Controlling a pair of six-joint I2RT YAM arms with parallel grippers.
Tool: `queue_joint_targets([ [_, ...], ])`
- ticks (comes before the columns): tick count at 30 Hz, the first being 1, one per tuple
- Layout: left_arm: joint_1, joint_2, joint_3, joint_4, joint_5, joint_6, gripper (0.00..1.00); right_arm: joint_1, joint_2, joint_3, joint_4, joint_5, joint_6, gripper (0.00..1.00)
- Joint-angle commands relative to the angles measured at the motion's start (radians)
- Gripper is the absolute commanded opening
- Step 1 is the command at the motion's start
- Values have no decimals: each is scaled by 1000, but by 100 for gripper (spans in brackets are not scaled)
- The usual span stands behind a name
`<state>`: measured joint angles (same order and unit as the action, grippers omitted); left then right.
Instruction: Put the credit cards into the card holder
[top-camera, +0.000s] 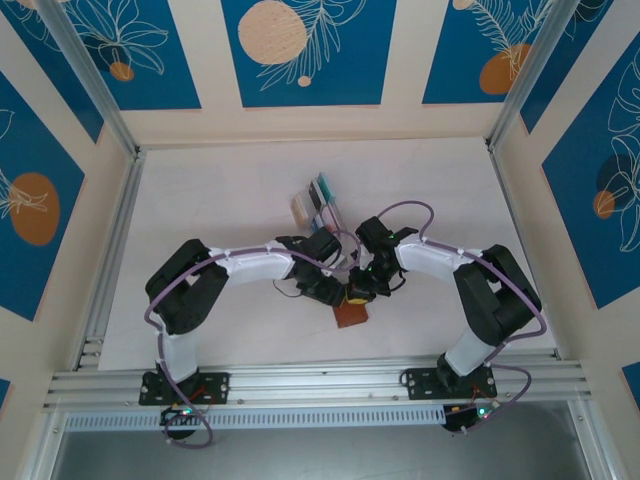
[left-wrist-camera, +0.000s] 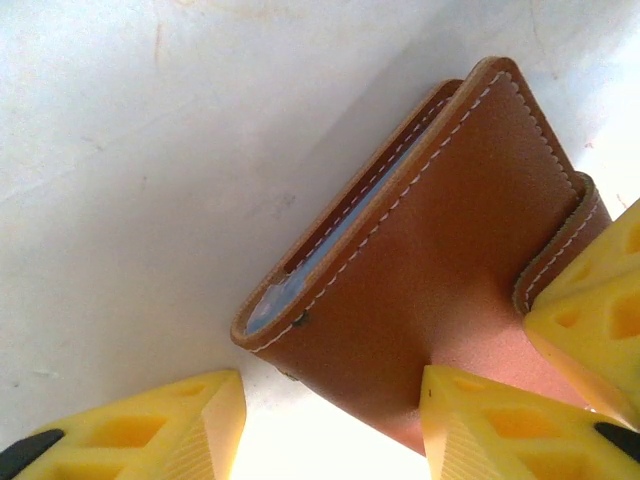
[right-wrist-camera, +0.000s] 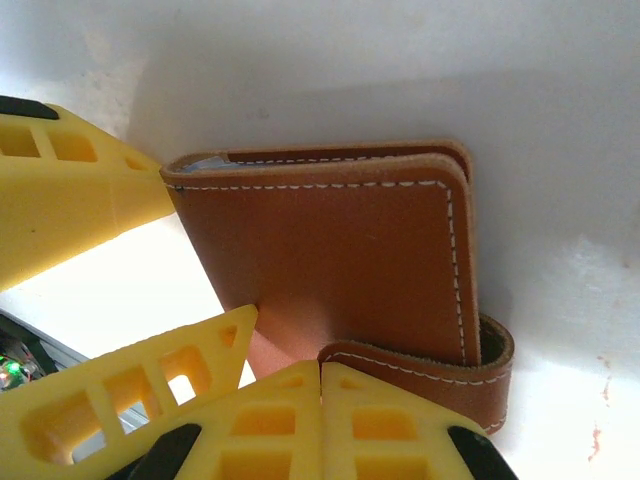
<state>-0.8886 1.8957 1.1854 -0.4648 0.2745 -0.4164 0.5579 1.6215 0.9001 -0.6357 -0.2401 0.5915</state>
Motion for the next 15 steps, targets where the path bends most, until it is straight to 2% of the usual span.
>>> queue_joint_targets([
  [1,-21,77,-47,14,-6,-15,50,10,-3,-18,-15,-45,18,0],
  [5,-18,75,-53,23,4,-22,50,12,-19,-8,-27,-37,16,0],
  [8,-13,72,-62,40,17,-34,49,40,-63,31,-96,101,14,1],
  [11,-13,72,-71,51,21,-42,49,77,-81,89,-178,226,9,8],
  [15,-8,71,-87,77,39,-55,49,102,-68,127,-236,312,15,15],
])
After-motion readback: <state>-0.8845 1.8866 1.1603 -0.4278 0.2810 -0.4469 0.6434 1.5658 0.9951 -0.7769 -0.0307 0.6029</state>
